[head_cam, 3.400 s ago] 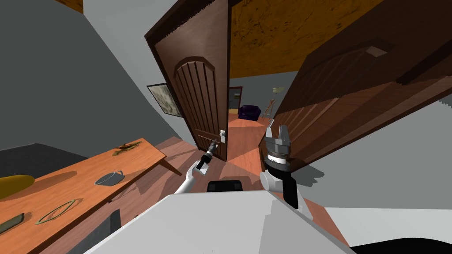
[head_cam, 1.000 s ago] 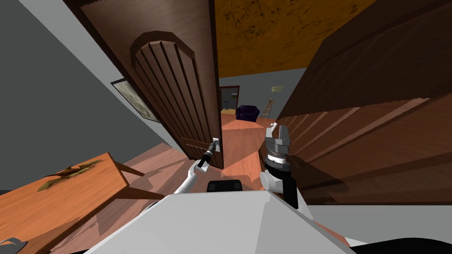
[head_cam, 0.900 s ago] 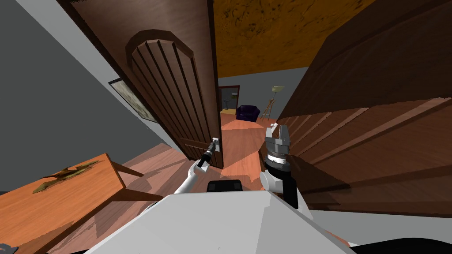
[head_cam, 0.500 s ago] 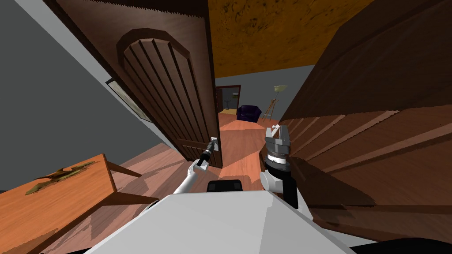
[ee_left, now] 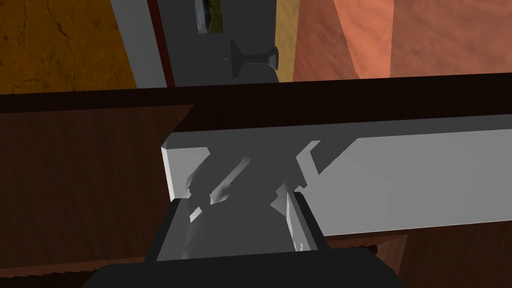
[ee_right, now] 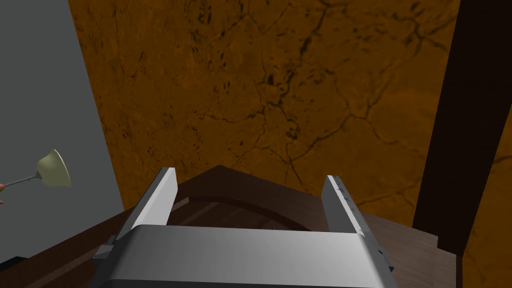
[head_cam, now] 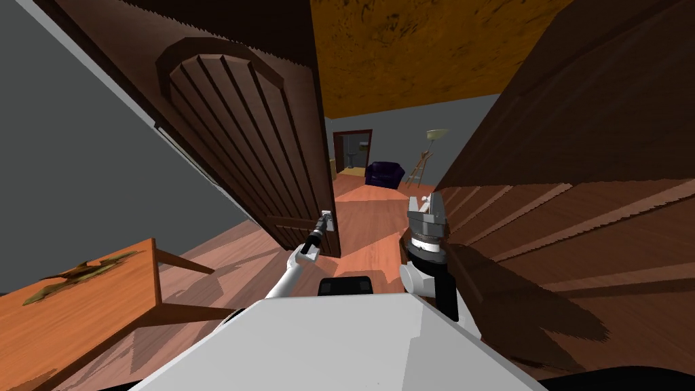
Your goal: Push the door open
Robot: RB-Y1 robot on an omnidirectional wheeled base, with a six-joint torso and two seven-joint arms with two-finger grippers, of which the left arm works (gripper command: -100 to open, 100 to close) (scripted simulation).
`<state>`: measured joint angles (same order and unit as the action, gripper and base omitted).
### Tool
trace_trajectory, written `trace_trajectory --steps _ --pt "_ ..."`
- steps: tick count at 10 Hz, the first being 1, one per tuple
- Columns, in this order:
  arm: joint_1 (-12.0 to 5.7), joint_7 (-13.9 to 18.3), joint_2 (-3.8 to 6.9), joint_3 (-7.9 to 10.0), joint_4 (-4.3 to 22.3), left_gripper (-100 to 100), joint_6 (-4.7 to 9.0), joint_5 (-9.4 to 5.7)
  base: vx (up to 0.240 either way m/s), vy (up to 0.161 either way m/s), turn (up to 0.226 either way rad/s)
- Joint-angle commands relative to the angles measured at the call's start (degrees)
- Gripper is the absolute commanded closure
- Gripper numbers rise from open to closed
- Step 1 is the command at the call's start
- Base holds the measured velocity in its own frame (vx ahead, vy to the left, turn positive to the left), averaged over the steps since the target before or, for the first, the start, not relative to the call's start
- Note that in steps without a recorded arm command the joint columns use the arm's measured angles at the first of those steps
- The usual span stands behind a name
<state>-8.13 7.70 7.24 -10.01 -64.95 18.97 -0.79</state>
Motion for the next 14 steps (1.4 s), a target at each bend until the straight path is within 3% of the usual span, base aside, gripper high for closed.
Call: trace_trajectory --steps 1,14 --pt "-1.19 -0.19 0.56 1.84 1.33 100 0.48 -0.31 0.084 -0.099 0.033" --pt "-3.78 -2.86 -0.73 10.05 5.58 100 0.48 -1.09 0.103 -0.105 0.054"
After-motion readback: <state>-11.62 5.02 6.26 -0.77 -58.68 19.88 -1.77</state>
